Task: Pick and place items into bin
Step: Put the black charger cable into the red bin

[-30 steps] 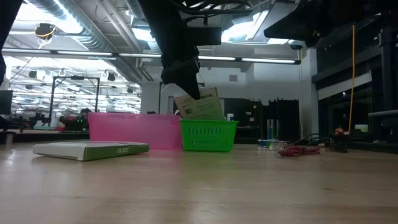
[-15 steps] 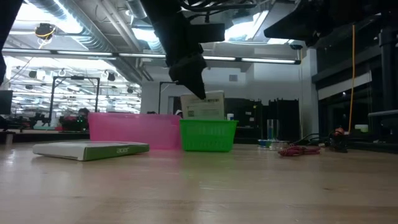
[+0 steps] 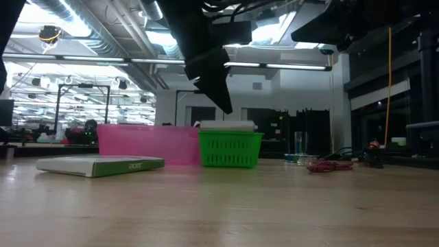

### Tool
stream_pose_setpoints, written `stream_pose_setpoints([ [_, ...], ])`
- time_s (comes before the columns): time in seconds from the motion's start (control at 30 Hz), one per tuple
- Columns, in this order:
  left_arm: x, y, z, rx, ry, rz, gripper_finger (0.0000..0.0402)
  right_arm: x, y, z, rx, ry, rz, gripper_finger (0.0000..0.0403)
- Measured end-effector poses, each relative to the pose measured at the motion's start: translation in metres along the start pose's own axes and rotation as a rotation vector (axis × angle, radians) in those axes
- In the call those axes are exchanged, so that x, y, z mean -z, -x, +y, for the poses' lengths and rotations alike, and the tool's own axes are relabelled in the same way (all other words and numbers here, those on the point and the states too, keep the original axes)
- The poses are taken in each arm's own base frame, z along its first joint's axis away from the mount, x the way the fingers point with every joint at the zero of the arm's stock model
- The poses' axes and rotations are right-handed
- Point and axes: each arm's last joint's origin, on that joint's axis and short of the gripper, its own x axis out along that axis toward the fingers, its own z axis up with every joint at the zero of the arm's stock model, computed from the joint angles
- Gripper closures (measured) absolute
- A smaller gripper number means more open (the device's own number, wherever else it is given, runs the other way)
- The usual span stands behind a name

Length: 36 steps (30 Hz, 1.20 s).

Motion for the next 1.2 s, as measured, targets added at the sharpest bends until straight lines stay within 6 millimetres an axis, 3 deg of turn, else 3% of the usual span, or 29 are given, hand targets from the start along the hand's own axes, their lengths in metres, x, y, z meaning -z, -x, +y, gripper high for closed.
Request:
stream_pose_setpoints([
  [0.33, 0.0, -0.004, 0.011, -0.094, 0.013, 0.006, 0.0282, 0.0, 0.0, 0.0, 0.0, 0.0, 0.0, 0.0403],
  [0.63, 0.001, 0.001, 0.006, -0.08, -0.151, 0.018, 0.0297, 0.0, 0.0, 0.0, 0.0, 0.0, 0.0, 0.0403],
  [0.83, 0.001, 0.031, 0.006, -0.102, -0.232, -0.014, 0.0315, 0.0, 0.0, 0.0, 0.001, -0.026, 0.002, 0.0403],
  [1.0, 0.007, 0.07, 0.023, -0.111, -0.2, -0.028, 0.034, 0.0, 0.0, 0.0, 0.001, -0.03, 0.002, 0.0403],
  [1.2, 0.047, 0.098, 0.041, -0.111, -0.058, -0.09, 0.0376, 0.0, 0.0, 0.0, 0.002, -0.03, 0.002, 0.0402],
])
